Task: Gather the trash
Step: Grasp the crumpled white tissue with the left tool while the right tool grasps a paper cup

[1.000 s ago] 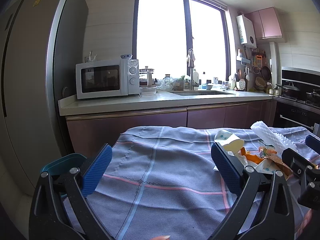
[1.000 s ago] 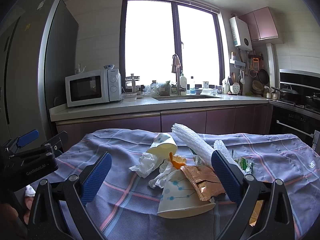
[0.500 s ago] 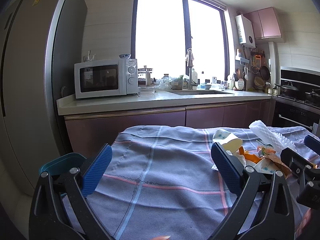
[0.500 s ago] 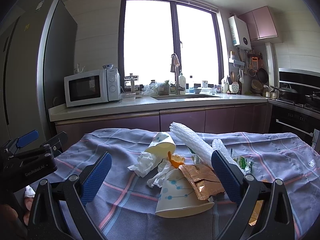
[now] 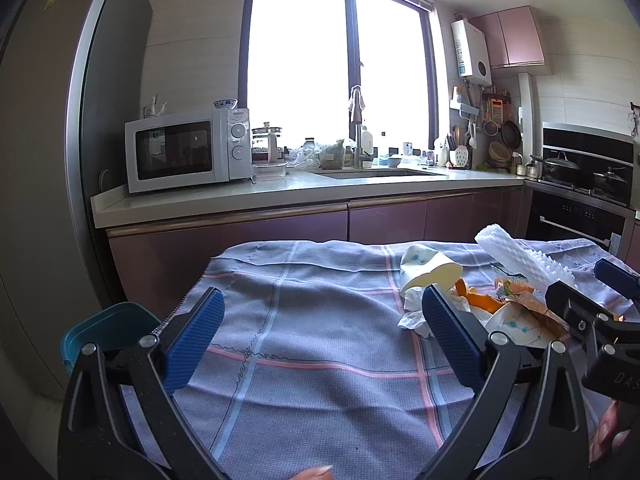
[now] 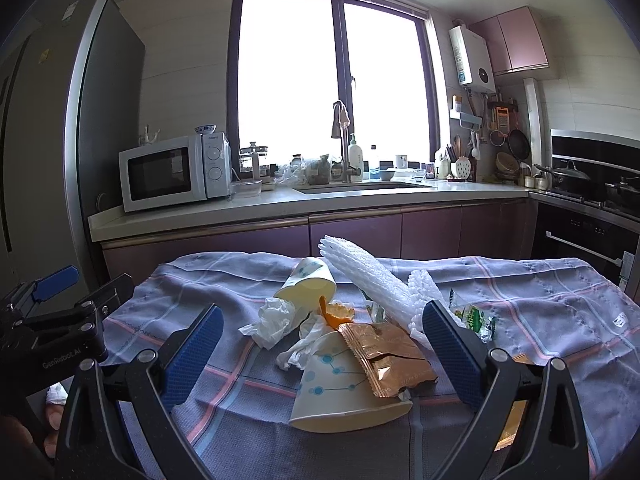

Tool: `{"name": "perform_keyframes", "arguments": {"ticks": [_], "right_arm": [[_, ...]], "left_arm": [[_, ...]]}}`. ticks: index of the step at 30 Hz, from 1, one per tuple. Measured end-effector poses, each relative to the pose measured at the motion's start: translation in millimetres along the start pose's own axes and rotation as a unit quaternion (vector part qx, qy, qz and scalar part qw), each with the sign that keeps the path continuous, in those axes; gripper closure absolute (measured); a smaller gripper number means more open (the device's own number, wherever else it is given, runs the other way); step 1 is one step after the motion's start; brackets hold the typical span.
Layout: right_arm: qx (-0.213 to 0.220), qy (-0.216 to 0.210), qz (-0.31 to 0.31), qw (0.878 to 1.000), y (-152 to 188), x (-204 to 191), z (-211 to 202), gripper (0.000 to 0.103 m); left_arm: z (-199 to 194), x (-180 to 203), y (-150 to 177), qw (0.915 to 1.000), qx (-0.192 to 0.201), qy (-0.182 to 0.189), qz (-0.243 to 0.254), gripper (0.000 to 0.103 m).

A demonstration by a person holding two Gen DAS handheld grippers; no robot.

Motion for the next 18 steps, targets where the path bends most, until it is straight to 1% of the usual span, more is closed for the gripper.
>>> {"name": "perform_keyframes", "arguments": {"ticks": [5,11,16,18], "right_arm": [[-0.013,0.017,0.011,1.0,5.6,19.0,3.4,0.007],[-0.034,0.033,0.025,0.999,15.9,46.0,6.5,0.007],[-0.051,0.023,0.032,0.998,23.5,55.8,6.9,0.007],[-0.059,0.017,0.031,0.998,27.4,55.7,6.8,0.011]], "left_arm": [[9.2,12.6,6.0,0.9995,-0.02,0.024,0.008,0.006],[24.4,34.9,16.1,0.9959,-0.053,0.068,0.026,0.006],[32.8,58.8,25.8,0.9907,-0.074,0.103,0.049,0.006],[34.1,68.9,31.0,0.9885,-0.079,0.114,0.06,0.006]]}}
Point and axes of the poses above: each gripper's, at about its wrist camera, not at the fingertips, and z roughly the way its jaws point, x to its right, y to its underside, the point moved 5 cm from there along z, roughly the way its jaws point, and after that the axes turned 6 degrees about -z, right-handed, at the moved point
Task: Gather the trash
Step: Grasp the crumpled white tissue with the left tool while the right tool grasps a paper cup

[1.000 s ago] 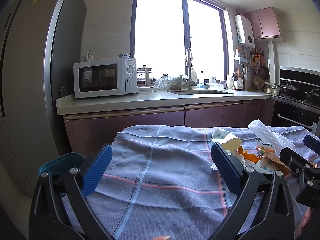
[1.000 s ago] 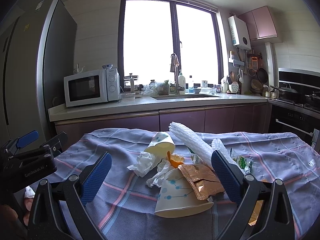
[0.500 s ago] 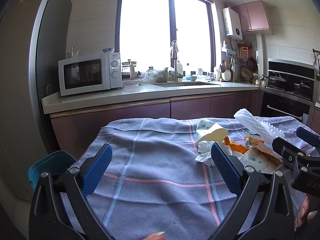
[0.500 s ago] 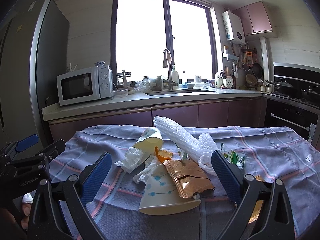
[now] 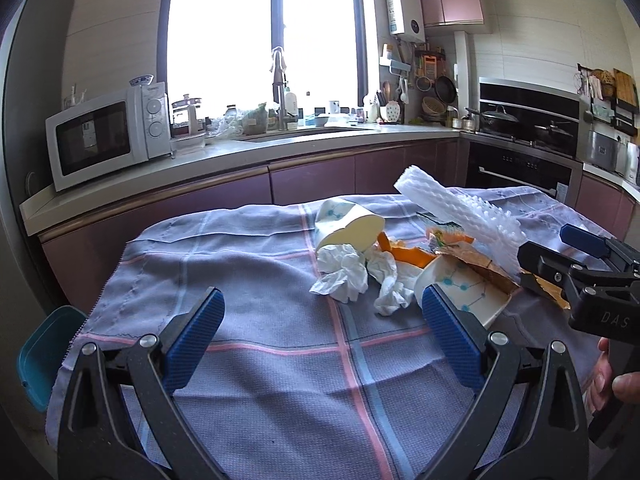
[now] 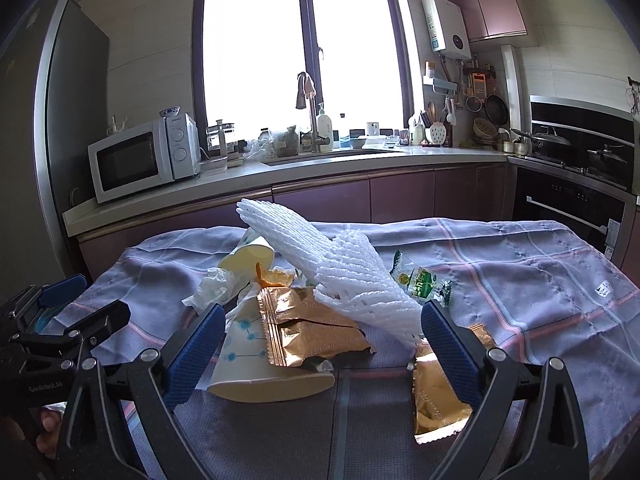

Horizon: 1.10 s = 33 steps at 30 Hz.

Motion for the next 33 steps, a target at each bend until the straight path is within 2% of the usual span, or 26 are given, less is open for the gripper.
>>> {"name": "perform_keyframes", "arguments": {"ticks": [2,4,7,9,11,15,19,22,25,28,31,32,33], "right_arm": [[-0.01,-0.017,0.005,1.0,5.5,-0.2,-1.0,0.016],[-0.026,-0.059,0.024,0.998,14.8,-3.1,-2.6,0.021],[-0.064,-0.114,0.055,0.99,32.2,-12.5,0.9,0.023],[-0.084,-0.144,0.071,0.983,42.1,-23.0,6.9,0.032],[-0.098,-0.16,0.084,0.979,47.0,-29.2,14.3,0.04],[-0.099,-0.188,0.134,0.968,47.8,-29.2,25.4,0.043],[-0.098,-0.205,0.167,0.959,43.6,-26.3,31.6,0.061],[-0.098,-0.211,0.167,0.958,41.5,-27.2,33.5,0.073],[-0.098,-0.218,0.172,0.956,42.1,-24.8,33.6,0.087],[-0.1,-0.22,0.169,0.956,42.6,-23.8,33.4,0.096],[-0.097,-0.219,0.156,0.958,40.8,-24.4,29.5,0.099],[-0.096,-0.219,0.152,0.959,40.3,-24.4,28.1,0.099],[-0.095,-0.221,0.147,0.96,39.4,-25.2,26.3,0.099]], "left_arm": [[3.8,6.6,2.7,0.9999,-0.003,0.002,0.011,0.006],[8.7,6.7,3.4,0.9999,-0.008,-0.001,0.01,0.006],[13.6,-1.8,2.8,0.9998,-0.015,-0.008,-0.005,0.006],[15.2,-8.7,1.8,0.9997,-0.017,-0.015,-0.008,0.006],[16.7,-14.5,-0.2,0.9995,-0.018,-0.023,-0.009,0.006],[31.0,-21.0,-7.1,0.9991,-0.035,-0.022,0.003,0.006],[56.7,-21.0,-12.0,0.9975,-0.069,-0.011,0.014,0.007],[79.3,-15.8,-14.4,0.9952,-0.095,0.006,0.021,0.014],[103.5,-9.3,-15.1,0.9898,-0.137,0.038,0.011,0.026],[123.1,-3.8,-14.3,0.986,-0.161,0.039,0.014,0.037],[139.6,-2.7,-9.9,0.9807,-0.189,0.051,0.005,0.058],[144.4,-3.2,-8.0,0.9788,-0.197,0.055,-0.001,0.07],[147.3,-4.2,-6.8,0.9773,-0.203,0.06,-0.008,0.076]]}}
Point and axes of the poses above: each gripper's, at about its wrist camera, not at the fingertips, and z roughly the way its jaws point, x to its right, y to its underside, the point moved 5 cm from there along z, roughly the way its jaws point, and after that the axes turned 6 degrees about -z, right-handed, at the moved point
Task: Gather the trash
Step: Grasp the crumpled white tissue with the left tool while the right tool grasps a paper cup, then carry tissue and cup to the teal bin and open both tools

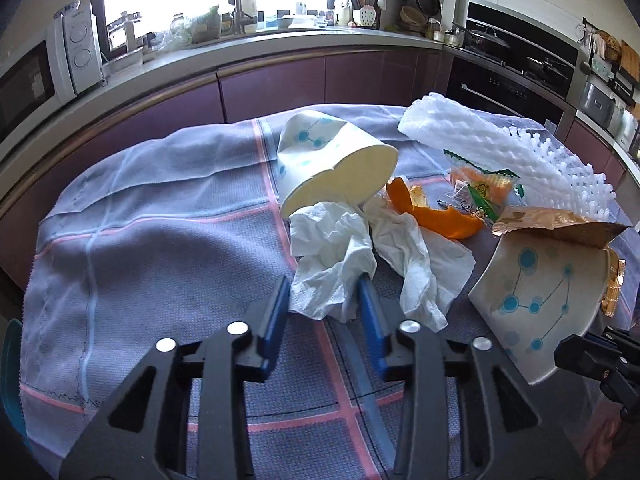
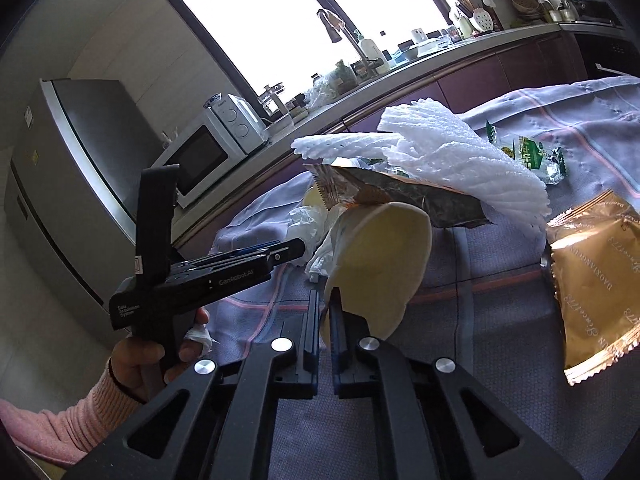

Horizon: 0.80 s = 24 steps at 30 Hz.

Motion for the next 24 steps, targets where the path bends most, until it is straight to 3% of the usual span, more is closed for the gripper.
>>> {"name": "perform_keyframes", "arguments": {"ticks": [1,3,13,19,24], "right_arm": [[0.0,0.001,-0.006,1.0,-1.3,-1.5,-0.3,0.099],[-0.002,-0.001,-0.016,1.0,-2.1,-5.0,-1.5,0.099],[-0.013,-0.035,-0.072,0.997,-13.6,-41.4,3.1,0.101],[-0.027,-0.067,-0.114,0.991,-19.8,-78.6,20.4,0.101],[-0.053,-0.058,-0.137,0.987,-19.5,-91.7,37.1,0.1]], "left_arm": [[1.8,-1.5,0.0,1.0,-0.001,0.006,-0.005,0.078],[0.1,-4.4,-0.6,0.9998,0.006,0.014,-0.014,0.093],[-56.3,-31.6,12.3,0.997,0.052,0.037,-0.044,0.095],[-113.4,-78.1,36.1,0.9926,0.087,0.017,-0.084,0.096],[-144.5,-118.0,58.3,0.9893,0.098,-0.008,-0.108,0.096]]}}
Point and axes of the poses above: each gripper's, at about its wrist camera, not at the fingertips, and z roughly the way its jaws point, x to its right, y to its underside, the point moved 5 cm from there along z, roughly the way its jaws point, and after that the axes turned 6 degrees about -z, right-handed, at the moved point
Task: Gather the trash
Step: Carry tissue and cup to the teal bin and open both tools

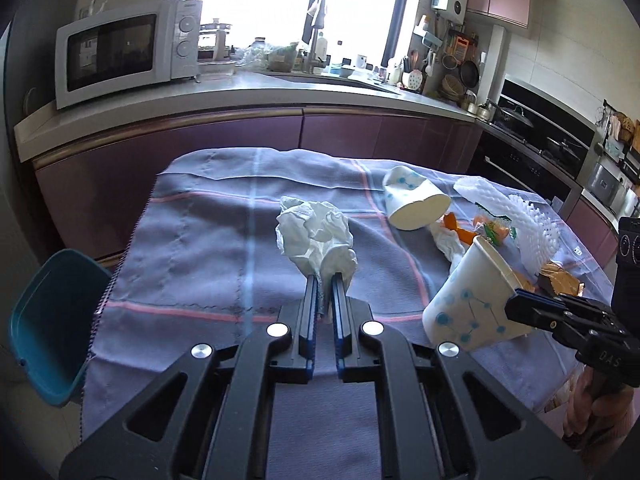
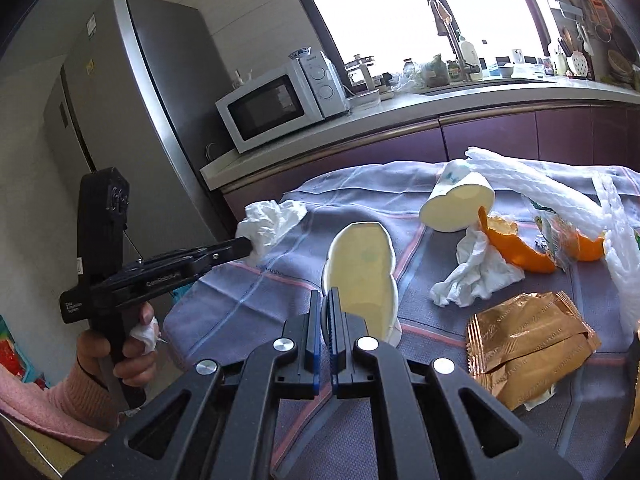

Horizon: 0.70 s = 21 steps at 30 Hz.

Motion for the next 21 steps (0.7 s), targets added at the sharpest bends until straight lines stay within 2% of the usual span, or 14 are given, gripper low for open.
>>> {"name": "perform_keyframes", "arguments": {"ticks": [3,7,10,14,21], "right_arm": [[-0.023,0.016,0.009,1.0,1.7,2.9,7.6,0.095],[-0.02,0.025,0.006,0.999,-1.8,1.9,7.3,0.1],[-0.014,0.015,-0.007,1.0,-12.0,-7.4,7.5,0.1],[-0.009,-0.02,-0.036,0.999,-33.4,-30.6,21.0,0.1],[-0.023,-0.123,-0.083,0.989,-67.7,-99.0,82.6,0.1]], "left_arm": [[-7.7,-19.6,5.6,0.9999,-0.001,-0.008,-0.007,0.096],[-13.5,-38.7,8.0,0.9997,0.004,-0.017,-0.018,0.096],[-23.6,-55.5,7.2,0.9991,0.017,-0.029,-0.027,0.096],[-43.8,-87.9,2.0,0.9967,0.035,-0.058,-0.044,0.096],[-78.7,-167.5,-3.9,0.986,0.056,-0.136,-0.08,0.096]]}}
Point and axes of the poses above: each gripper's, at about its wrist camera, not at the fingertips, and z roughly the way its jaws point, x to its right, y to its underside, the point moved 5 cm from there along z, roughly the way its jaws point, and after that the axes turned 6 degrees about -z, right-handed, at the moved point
